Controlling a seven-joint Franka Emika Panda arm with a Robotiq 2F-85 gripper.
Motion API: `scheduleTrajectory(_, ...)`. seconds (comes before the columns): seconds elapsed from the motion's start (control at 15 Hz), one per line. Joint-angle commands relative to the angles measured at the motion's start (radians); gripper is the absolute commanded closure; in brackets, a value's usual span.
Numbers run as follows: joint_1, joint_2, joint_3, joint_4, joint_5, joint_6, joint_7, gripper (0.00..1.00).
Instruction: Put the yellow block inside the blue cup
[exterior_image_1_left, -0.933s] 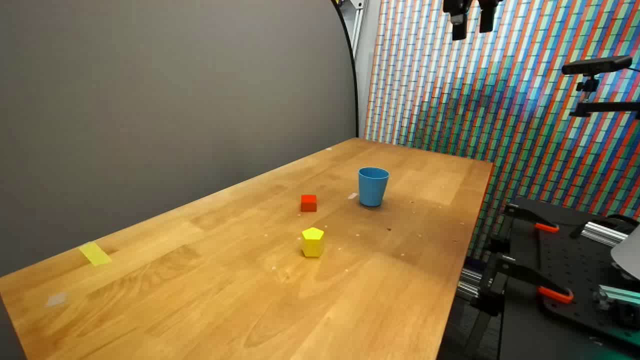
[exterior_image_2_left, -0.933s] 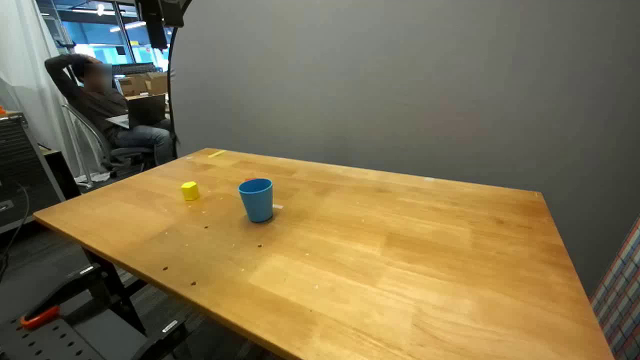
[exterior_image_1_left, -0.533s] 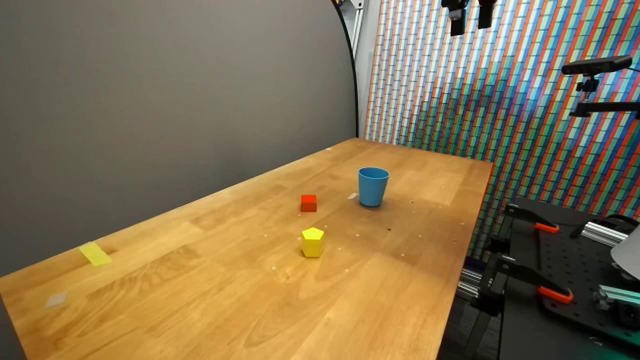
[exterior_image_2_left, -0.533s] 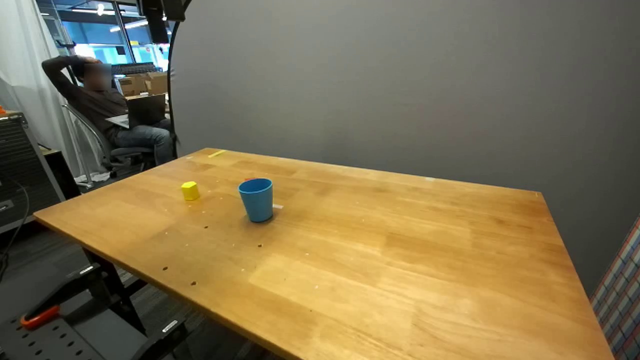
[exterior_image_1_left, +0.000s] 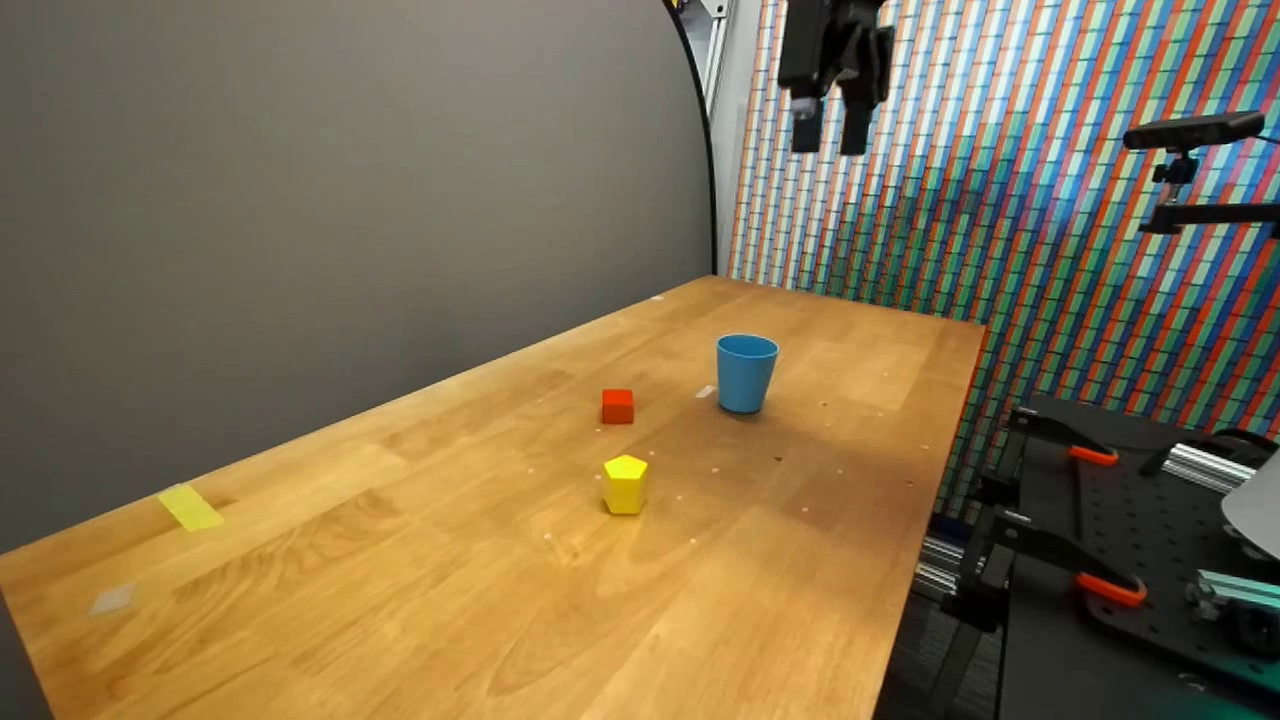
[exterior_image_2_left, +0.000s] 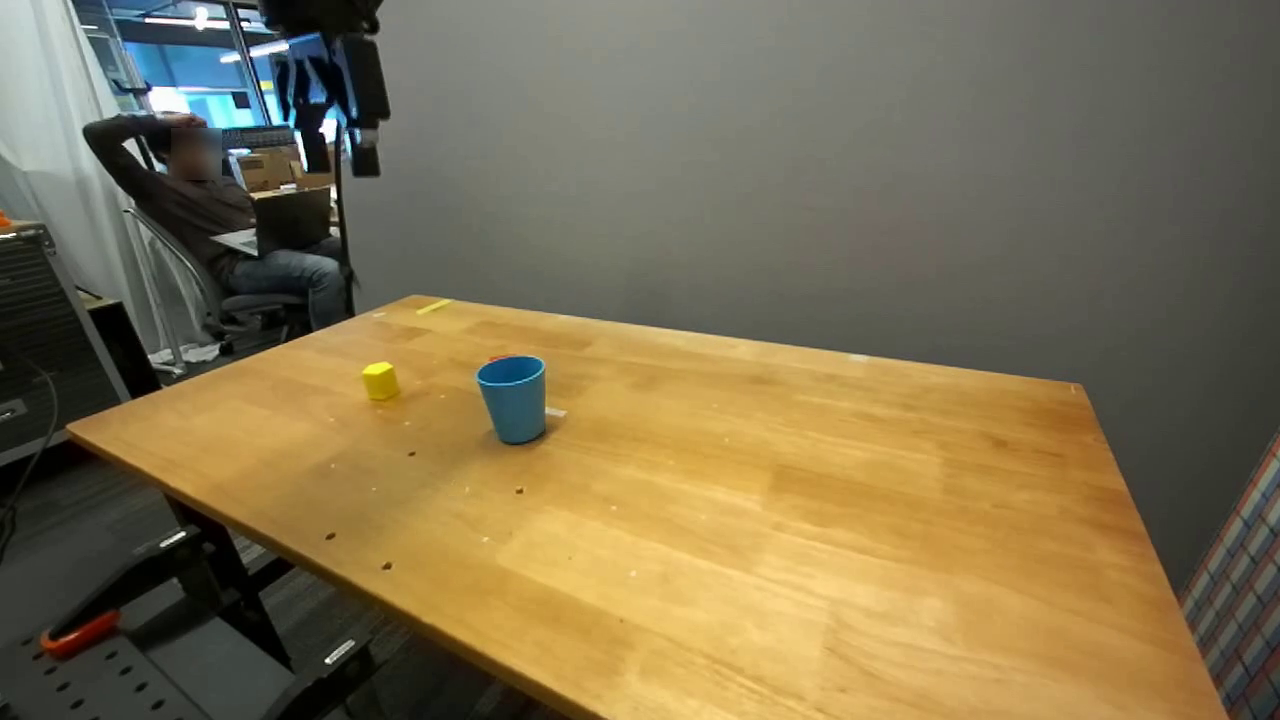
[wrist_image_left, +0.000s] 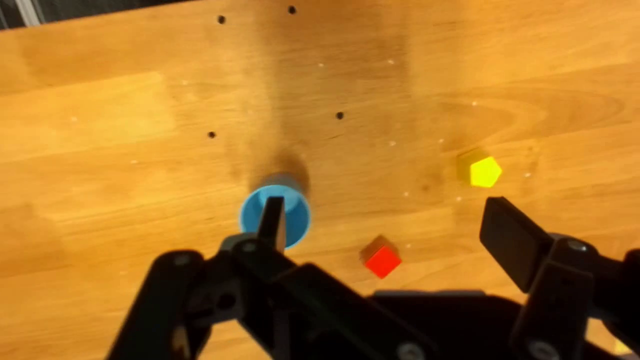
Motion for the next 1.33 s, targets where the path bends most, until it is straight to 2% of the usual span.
scheduleTrajectory(0.0, 0.087, 0.227, 0.023, 0.051, 0.104, 0.153, -0.117, 0.00)
scheduleTrajectory(0.27, 0.143, 0.479, 0.064, 0.118, 0.158, 0.265, -0.230, 0.00)
scheduleTrajectory(0.53, 0.179, 0.679, 0.088, 0.210, 0.079, 0.333, -0.244, 0.00)
scheduleTrajectory(0.87, 0.264, 0.831, 0.043, 0.289, -0.124, 0.499, -0.197, 0.00)
scheduleTrajectory(1.07, 0.298, 0.894, 0.015, 0.329, -0.208, 0.543, -0.190, 0.00)
scheduleTrajectory(1.13, 0.312, 0.907, 0.000, 0.331, -0.237, 0.565, -0.186, 0.25)
scheduleTrajectory(1.2, 0.326, 0.919, -0.014, 0.337, -0.266, 0.584, -0.181, 0.26)
scheduleTrajectory(1.27, 0.344, 0.923, -0.031, 0.332, -0.302, 0.614, -0.177, 0.34)
